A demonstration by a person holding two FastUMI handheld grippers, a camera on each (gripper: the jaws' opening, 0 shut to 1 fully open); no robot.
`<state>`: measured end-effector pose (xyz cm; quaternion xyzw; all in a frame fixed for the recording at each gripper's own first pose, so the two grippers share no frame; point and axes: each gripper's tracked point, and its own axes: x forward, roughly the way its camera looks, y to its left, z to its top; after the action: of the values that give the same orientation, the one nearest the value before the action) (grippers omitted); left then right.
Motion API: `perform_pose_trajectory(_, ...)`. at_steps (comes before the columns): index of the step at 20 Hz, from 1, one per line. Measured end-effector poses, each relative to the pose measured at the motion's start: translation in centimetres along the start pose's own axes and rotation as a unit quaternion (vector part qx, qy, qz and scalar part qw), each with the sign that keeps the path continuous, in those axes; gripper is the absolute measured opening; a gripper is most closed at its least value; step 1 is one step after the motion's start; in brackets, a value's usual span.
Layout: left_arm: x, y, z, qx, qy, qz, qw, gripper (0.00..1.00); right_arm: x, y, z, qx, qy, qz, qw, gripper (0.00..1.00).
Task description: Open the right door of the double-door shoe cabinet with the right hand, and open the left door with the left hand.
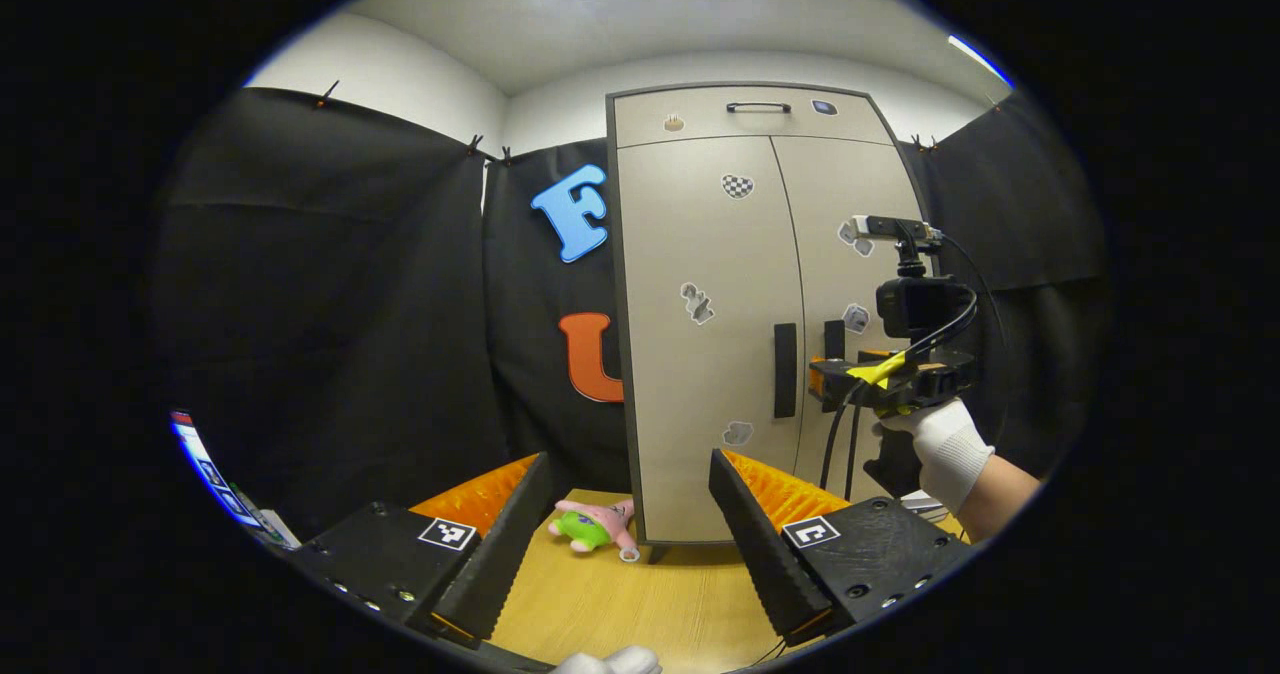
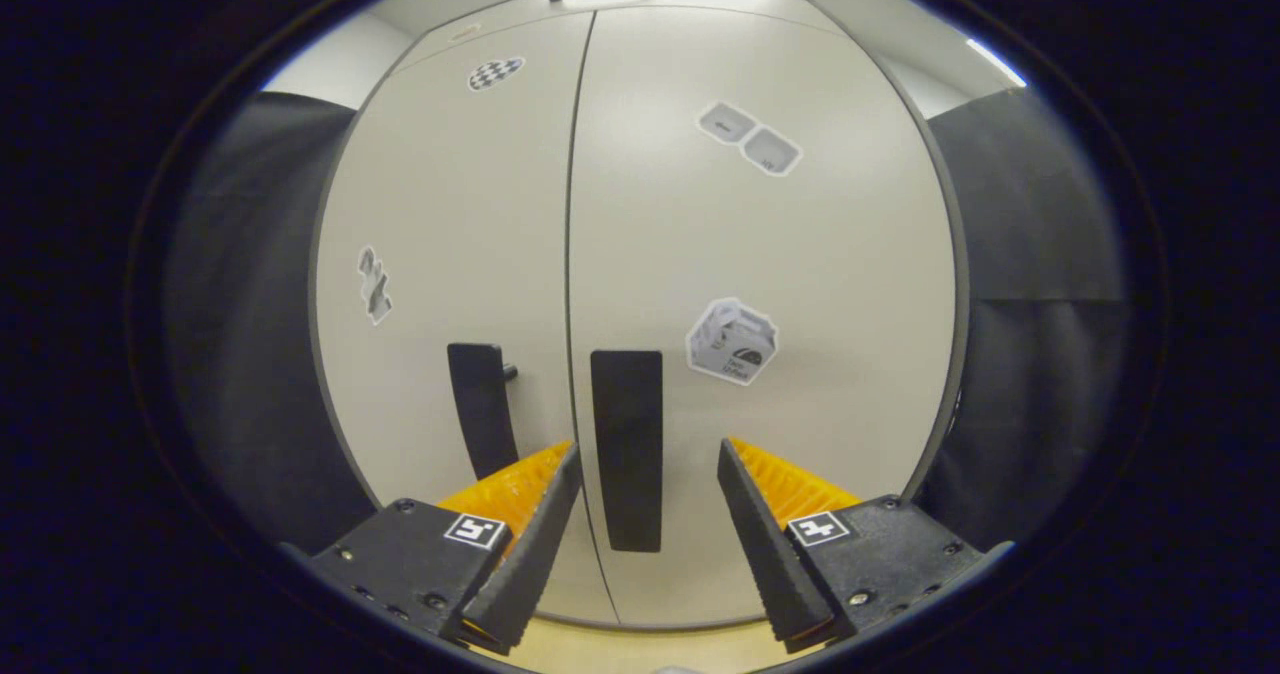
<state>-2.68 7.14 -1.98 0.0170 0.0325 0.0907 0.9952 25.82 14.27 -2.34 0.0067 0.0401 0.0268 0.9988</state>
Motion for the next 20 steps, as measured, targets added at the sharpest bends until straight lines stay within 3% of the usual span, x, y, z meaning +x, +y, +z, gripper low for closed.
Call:
perform_pose_trajectory(6,0.2,0.3,0.1,0.001,-0.005,0.007,1.0,0.95,1.3,0.0,-0.6,0.011,0.012,-0.003,1.0,0.64)
perform_pose_trajectory(7,0.2,0.3,0.1,0.001,-0.005,0.007,1.0,0.95,1.3,0.2,-0.5,0.015,0.012,0.001,1.0,0.51)
perform_pose_trajectory(8,0.2,0.4,0.2,0.002,-0.006,0.008,1.0,0.95,1.6,0.4,-0.6,0.016,0.011,0.006,1.0,0.51)
perform_pose_trajectory(10,0.3,0.5,0.0,0.003,-0.005,0.012,1.0,0.95,1.6,0.4,-0.7,0.005,0.009,0.003,1.0,0.35)
perform_pose_trajectory(12,0.2,0.4,0.1,-0.001,-0.006,0.01,1.0,0.95,1.6,0.3,-0.7,0.003,0.01,-0.002,1.0,0.38)
perform_pose_trajectory(20,0.3,0.0,0.3,-0.008,-0.011,0.001,1.0,0.95,0.9,0.1,-1.0,0.001,0.019,0.011,1.0,0.24)
